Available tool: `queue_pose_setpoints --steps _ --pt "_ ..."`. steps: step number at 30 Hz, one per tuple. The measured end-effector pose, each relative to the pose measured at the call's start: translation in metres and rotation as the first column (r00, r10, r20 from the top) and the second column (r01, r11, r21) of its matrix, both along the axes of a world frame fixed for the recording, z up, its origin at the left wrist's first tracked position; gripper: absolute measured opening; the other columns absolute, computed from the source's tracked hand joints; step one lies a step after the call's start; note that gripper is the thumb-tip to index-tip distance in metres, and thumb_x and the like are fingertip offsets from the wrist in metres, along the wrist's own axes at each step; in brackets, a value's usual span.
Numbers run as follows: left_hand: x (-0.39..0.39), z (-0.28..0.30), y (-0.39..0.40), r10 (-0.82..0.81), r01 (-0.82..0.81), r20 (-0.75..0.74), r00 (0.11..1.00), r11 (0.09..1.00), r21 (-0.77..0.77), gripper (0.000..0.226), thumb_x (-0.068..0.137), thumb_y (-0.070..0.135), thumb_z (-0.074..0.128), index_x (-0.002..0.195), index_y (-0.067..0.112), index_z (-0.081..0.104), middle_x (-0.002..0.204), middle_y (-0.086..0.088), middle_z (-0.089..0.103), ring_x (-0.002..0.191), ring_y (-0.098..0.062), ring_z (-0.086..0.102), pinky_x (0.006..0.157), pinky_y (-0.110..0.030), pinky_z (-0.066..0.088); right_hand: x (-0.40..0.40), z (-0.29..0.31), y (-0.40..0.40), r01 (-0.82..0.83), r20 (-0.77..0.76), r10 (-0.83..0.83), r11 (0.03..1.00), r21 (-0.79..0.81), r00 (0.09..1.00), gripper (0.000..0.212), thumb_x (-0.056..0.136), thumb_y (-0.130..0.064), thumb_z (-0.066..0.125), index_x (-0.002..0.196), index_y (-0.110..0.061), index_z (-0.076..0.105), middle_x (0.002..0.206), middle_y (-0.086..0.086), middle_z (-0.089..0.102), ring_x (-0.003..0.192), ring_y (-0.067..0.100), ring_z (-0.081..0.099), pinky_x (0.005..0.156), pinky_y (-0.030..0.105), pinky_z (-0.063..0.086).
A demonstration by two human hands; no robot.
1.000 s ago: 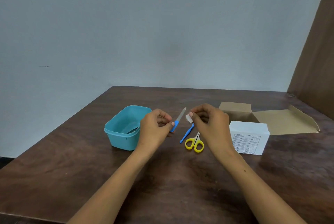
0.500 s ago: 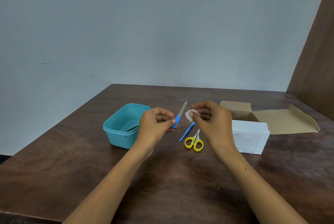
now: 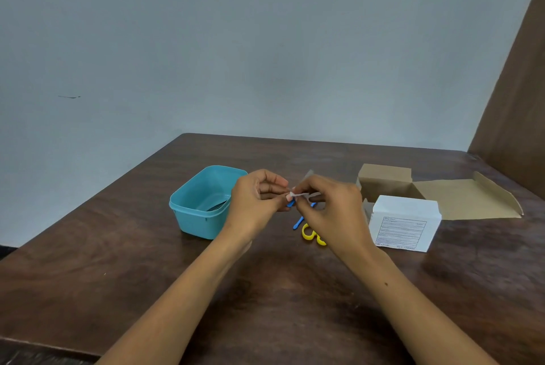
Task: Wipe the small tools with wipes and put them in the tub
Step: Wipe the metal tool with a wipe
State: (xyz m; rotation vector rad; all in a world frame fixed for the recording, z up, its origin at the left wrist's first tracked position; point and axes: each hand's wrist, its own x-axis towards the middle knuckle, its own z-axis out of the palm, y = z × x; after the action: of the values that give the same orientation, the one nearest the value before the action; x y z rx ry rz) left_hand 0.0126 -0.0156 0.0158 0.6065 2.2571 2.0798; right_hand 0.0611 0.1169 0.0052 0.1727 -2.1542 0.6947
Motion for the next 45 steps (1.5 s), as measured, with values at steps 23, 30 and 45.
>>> queue_pose_setpoints --steps 23,30,45 --pt "-0.0004 0.0007 -0.0018 -0.049 0.047 0.052 0.997 0.998 0.036 0.031 0.070 -0.013 0.073 0.094 0.006 0.064 0.082 -0.006 0.072 0.068 -0.006 0.071 0.065 -0.016 0.056 -0.0003 -0.0012 0.0007 -0.060 0.119 0.074 0.991 -0.123 0.990 0.011 0.075 -0.004 0.069 0.077 -0.015 0.071 0.078 -0.002 0.073 0.071 0.007 0.067 0.070 0.032 0.058" --pt "-0.0020 -0.0002 -0.0010 -0.045 0.044 0.063 0.997 0.999 0.019 0.030 0.069 -0.010 0.075 0.091 0.009 0.066 0.083 -0.006 0.073 0.072 -0.010 0.072 0.065 -0.017 0.056 -0.0035 -0.0012 0.0063 0.029 0.058 -0.023 0.994 -0.103 0.998 0.017 0.078 0.001 0.067 0.082 -0.015 0.072 0.078 -0.001 0.073 0.072 0.012 0.067 0.068 0.036 0.057" --pt "-0.0037 0.0012 -0.0057 -0.067 0.060 0.122 0.990 0.996 0.060 0.029 0.070 -0.009 0.075 0.094 0.005 0.068 0.088 -0.013 0.074 0.082 -0.018 0.072 0.071 -0.019 0.057 -0.0019 -0.0013 0.0024 -0.018 0.081 0.024 0.997 -0.075 0.996 0.014 0.077 -0.004 0.068 0.079 -0.018 0.072 0.076 -0.002 0.074 0.070 0.012 0.068 0.066 0.035 0.057"
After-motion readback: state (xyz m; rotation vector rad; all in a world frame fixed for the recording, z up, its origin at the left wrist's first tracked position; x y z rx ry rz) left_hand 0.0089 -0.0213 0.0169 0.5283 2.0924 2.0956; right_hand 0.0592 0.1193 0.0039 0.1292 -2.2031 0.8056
